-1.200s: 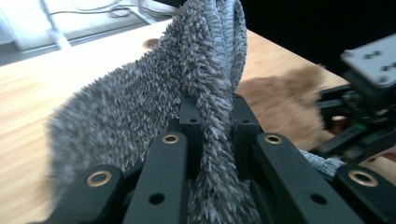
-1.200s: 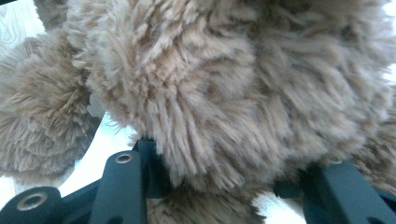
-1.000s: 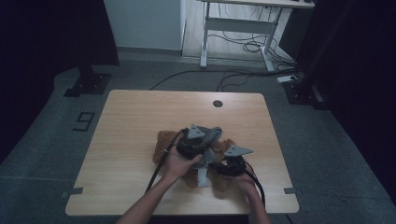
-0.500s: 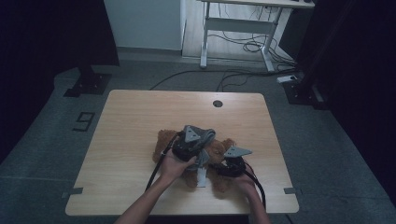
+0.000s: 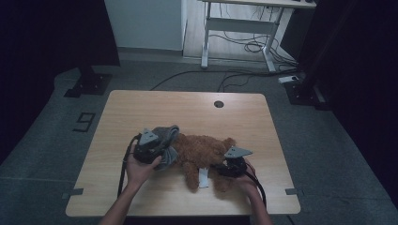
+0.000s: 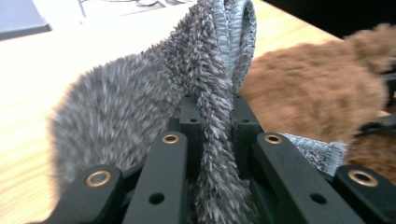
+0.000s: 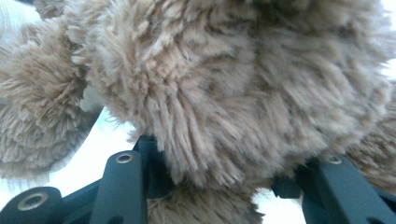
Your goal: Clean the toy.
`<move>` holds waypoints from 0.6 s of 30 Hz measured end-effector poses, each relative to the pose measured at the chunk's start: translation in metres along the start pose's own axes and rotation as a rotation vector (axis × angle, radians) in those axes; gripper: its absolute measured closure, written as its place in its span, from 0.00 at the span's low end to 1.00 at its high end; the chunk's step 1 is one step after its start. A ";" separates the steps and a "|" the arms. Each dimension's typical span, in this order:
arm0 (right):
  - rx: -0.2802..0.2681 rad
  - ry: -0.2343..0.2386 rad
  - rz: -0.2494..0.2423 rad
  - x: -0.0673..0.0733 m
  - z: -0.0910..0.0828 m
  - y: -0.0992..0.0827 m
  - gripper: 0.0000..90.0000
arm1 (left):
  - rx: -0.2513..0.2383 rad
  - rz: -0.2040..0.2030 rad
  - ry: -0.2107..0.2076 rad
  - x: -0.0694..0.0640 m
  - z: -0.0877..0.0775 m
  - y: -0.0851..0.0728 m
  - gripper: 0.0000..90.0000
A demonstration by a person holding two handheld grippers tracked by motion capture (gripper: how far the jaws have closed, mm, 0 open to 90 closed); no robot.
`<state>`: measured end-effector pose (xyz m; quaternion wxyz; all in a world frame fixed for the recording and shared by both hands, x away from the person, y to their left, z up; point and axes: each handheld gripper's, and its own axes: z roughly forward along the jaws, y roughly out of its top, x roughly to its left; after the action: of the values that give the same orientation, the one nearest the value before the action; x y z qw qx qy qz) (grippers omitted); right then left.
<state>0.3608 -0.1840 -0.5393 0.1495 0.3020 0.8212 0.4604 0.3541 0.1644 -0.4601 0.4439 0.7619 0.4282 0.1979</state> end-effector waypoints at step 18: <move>-0.046 -0.038 -0.103 0.003 0.002 0.010 0.68 | 0.027 -0.192 -0.080 0.047 0.007 -0.020 0.88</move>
<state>0.3635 -0.1767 -0.5322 0.1955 0.2646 0.8219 0.4651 0.3758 0.2045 -0.4845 0.4674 0.7305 0.4837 0.1179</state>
